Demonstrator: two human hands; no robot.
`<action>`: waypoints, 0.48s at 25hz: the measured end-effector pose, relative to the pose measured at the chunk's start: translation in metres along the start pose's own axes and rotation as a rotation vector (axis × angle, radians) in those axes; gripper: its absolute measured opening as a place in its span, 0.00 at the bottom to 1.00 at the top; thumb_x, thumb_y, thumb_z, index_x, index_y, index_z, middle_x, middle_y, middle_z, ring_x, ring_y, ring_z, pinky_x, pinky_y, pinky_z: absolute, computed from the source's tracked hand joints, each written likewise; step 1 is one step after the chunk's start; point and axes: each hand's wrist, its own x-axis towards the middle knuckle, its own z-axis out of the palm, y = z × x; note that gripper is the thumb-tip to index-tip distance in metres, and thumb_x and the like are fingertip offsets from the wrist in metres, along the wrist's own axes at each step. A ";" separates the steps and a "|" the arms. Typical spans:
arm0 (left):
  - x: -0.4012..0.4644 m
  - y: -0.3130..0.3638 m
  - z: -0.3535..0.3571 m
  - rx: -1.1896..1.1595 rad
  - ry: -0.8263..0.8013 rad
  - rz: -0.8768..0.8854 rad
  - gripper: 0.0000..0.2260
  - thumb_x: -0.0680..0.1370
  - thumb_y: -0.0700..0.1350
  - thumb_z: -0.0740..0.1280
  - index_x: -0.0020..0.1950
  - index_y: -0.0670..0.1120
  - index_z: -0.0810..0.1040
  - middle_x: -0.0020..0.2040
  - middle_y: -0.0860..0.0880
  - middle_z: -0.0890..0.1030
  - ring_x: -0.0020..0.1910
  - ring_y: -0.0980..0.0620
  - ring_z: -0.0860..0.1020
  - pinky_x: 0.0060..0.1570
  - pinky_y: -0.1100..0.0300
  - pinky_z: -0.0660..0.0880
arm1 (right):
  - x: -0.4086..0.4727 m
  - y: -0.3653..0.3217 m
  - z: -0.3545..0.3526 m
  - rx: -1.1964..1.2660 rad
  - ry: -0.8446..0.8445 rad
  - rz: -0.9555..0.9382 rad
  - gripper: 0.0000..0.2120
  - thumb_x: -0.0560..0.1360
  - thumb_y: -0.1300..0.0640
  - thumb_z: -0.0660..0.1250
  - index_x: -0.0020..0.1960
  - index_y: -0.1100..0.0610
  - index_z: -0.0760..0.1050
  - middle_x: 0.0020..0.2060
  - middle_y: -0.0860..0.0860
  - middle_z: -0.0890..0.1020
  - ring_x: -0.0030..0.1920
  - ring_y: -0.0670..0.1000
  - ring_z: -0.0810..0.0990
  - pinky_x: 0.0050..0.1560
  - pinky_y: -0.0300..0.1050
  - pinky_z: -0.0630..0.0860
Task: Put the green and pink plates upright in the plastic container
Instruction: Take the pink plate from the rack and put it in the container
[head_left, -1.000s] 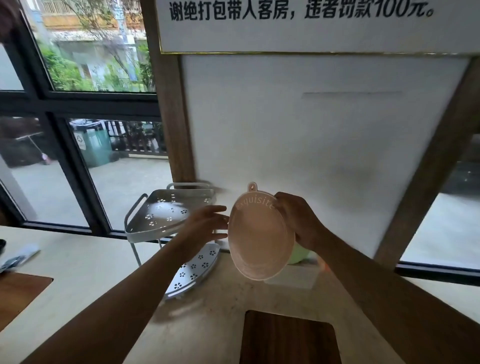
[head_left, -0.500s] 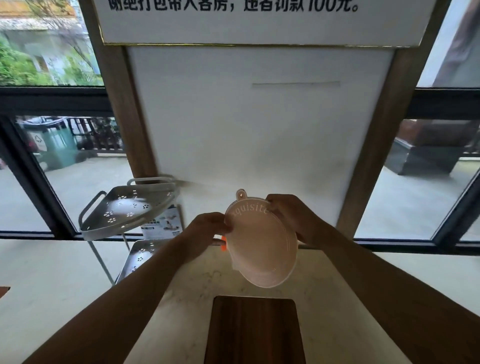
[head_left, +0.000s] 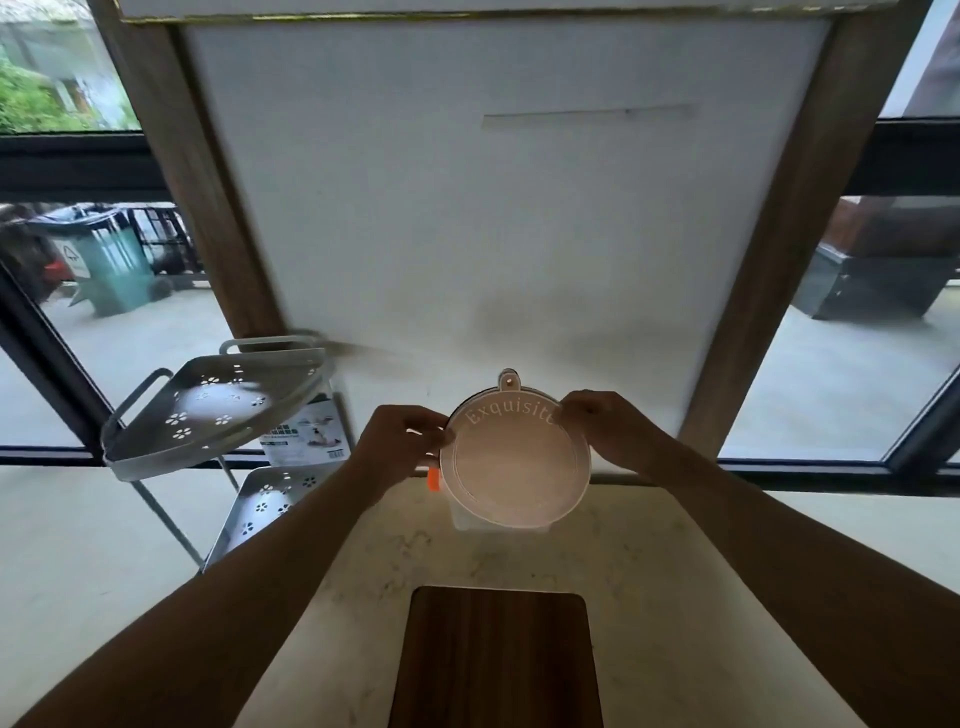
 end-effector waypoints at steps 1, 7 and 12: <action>0.011 -0.002 0.000 0.046 0.038 0.018 0.07 0.71 0.30 0.73 0.45 0.40 0.85 0.44 0.34 0.85 0.42 0.36 0.85 0.47 0.39 0.83 | 0.010 0.005 0.000 -0.028 -0.016 -0.013 0.10 0.75 0.50 0.66 0.38 0.52 0.80 0.32 0.48 0.80 0.32 0.44 0.75 0.37 0.42 0.71; 0.079 -0.024 0.010 0.389 0.195 0.092 0.07 0.72 0.37 0.73 0.48 0.45 0.87 0.41 0.45 0.87 0.40 0.46 0.86 0.52 0.49 0.82 | 0.068 0.043 0.010 -0.222 0.025 -0.077 0.11 0.78 0.52 0.67 0.38 0.52 0.79 0.33 0.49 0.80 0.35 0.49 0.75 0.35 0.40 0.68; 0.120 -0.065 0.029 0.552 0.199 0.101 0.06 0.72 0.40 0.72 0.47 0.48 0.87 0.42 0.48 0.87 0.40 0.52 0.83 0.45 0.66 0.75 | 0.106 0.090 0.026 -0.280 0.160 -0.064 0.04 0.73 0.53 0.73 0.46 0.52 0.83 0.38 0.45 0.83 0.40 0.41 0.79 0.39 0.29 0.69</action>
